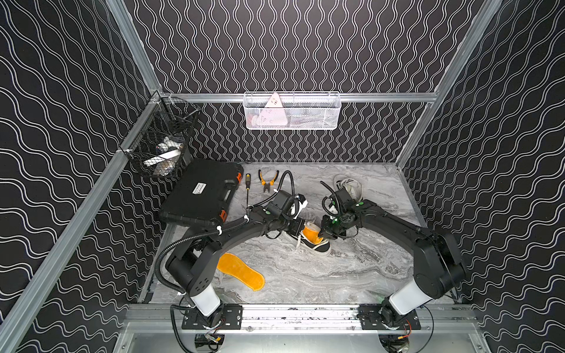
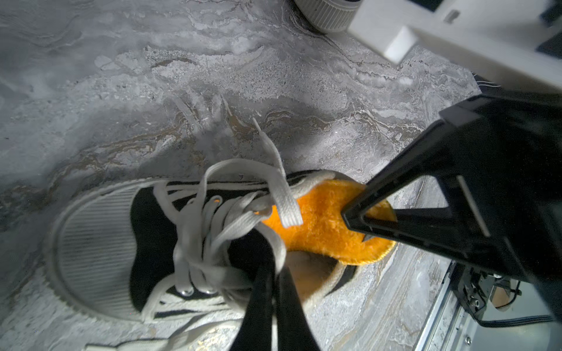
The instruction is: Insert the insole into the shoe
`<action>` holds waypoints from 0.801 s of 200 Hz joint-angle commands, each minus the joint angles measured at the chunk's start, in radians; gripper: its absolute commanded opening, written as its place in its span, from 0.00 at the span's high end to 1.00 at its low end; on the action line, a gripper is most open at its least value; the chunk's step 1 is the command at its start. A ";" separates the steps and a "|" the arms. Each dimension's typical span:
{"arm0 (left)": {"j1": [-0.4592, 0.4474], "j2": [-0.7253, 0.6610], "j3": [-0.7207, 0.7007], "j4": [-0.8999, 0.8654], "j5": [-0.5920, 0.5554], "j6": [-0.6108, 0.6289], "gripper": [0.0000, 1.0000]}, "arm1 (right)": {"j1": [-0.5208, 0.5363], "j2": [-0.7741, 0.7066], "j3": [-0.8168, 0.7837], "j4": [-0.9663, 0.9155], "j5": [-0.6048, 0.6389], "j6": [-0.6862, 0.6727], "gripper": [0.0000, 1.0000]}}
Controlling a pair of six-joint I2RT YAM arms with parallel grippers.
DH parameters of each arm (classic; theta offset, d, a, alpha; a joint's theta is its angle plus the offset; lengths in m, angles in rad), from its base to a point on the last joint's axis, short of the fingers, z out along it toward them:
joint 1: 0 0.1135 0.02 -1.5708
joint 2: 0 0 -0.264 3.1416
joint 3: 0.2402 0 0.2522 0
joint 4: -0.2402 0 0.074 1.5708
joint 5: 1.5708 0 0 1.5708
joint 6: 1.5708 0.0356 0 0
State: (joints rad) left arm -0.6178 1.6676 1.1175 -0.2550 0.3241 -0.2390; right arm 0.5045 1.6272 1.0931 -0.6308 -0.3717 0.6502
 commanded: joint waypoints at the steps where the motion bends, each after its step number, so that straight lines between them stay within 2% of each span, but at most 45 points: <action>1: 0.000 -0.012 -0.008 0.026 0.009 0.009 1.00 | 0.019 0.035 0.025 0.036 0.031 0.008 0.90; 26: 0.001 -0.014 -0.006 0.029 0.006 0.004 1.00 | 0.061 0.085 0.103 -0.056 0.142 -0.052 0.89; 67: 0.001 -0.022 -0.014 0.045 0.013 0.001 1.00 | 0.090 0.128 0.125 -0.155 0.278 -0.102 0.87; 97: 0.002 -0.026 -0.023 0.060 0.009 -0.014 1.00 | 0.091 0.140 0.087 -0.147 0.307 -0.086 0.86; 123: 0.002 -0.051 -0.051 0.075 -0.054 -0.051 1.00 | 0.091 0.110 0.097 -0.173 0.337 -0.062 0.73; 143: 0.002 -0.082 -0.092 0.112 -0.110 -0.100 1.00 | 0.091 0.086 0.127 -0.210 0.357 -0.067 0.58; 160: 0.001 -0.097 -0.124 0.142 -0.131 -0.140 1.00 | 0.091 0.077 0.171 -0.255 0.378 -0.089 0.51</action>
State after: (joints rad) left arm -0.6182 1.5932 1.0233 -0.1822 0.2657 -0.3031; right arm 0.5961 1.7214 1.2201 -0.7918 -0.0750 0.5674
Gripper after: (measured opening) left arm 0.069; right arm 0.468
